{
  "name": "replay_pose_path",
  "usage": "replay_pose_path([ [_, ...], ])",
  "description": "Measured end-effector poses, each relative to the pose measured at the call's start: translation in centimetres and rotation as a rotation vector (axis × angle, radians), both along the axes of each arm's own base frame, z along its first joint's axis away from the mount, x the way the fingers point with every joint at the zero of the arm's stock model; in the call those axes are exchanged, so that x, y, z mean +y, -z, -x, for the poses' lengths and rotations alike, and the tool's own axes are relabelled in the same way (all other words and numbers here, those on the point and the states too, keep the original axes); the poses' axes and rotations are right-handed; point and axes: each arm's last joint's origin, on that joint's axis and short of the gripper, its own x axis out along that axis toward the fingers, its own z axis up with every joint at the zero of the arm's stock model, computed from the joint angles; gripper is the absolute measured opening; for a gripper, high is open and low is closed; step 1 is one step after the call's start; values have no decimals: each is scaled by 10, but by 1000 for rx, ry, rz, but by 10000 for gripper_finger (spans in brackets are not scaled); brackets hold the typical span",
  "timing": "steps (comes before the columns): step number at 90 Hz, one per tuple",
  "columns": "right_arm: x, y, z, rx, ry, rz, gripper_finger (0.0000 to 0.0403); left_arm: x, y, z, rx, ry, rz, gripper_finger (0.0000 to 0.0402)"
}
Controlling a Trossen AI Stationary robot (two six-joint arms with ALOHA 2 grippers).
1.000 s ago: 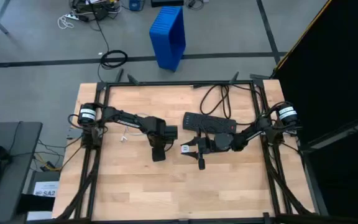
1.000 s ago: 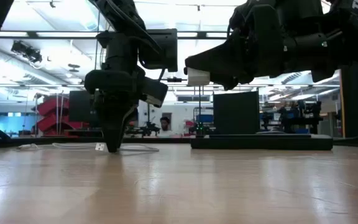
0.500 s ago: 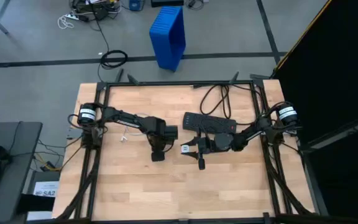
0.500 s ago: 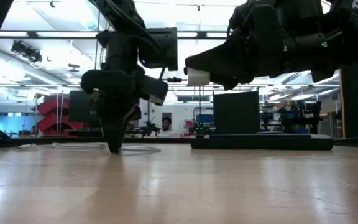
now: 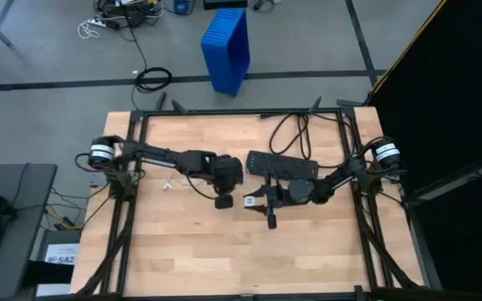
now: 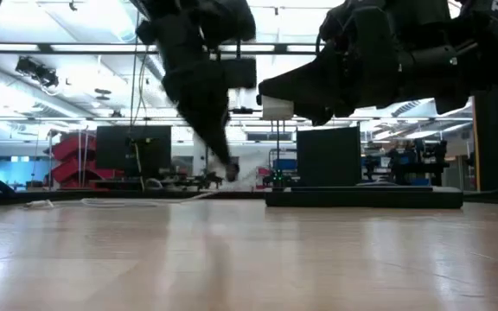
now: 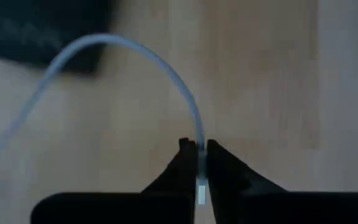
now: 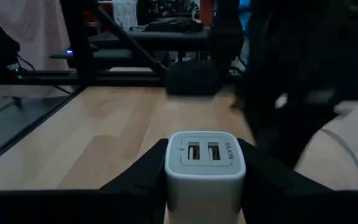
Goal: Insert USB
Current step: Insert the white charger cable into the white charger adapter
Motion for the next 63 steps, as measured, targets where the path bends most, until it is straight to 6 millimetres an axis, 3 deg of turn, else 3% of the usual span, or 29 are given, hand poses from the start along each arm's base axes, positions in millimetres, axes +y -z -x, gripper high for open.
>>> replay_pose_path([
  [11, 2, 0, 0, 1, -32, -7, 118, -1, -29, 11, -221, -2, 0, 1],
  [20, 4, 0, 1, -2, -42, -9, 118, -7, -42, 20, -454, 7, 13, 0],
  [41, 7, -13, -10, -52, -50, -2, 118, -34, -27, 37, -904, 85, 73, 0],
  [63, 16, -23, -22, -49, -58, 101, 118, -60, -12, 60, -1085, 77, 82, 0],
])
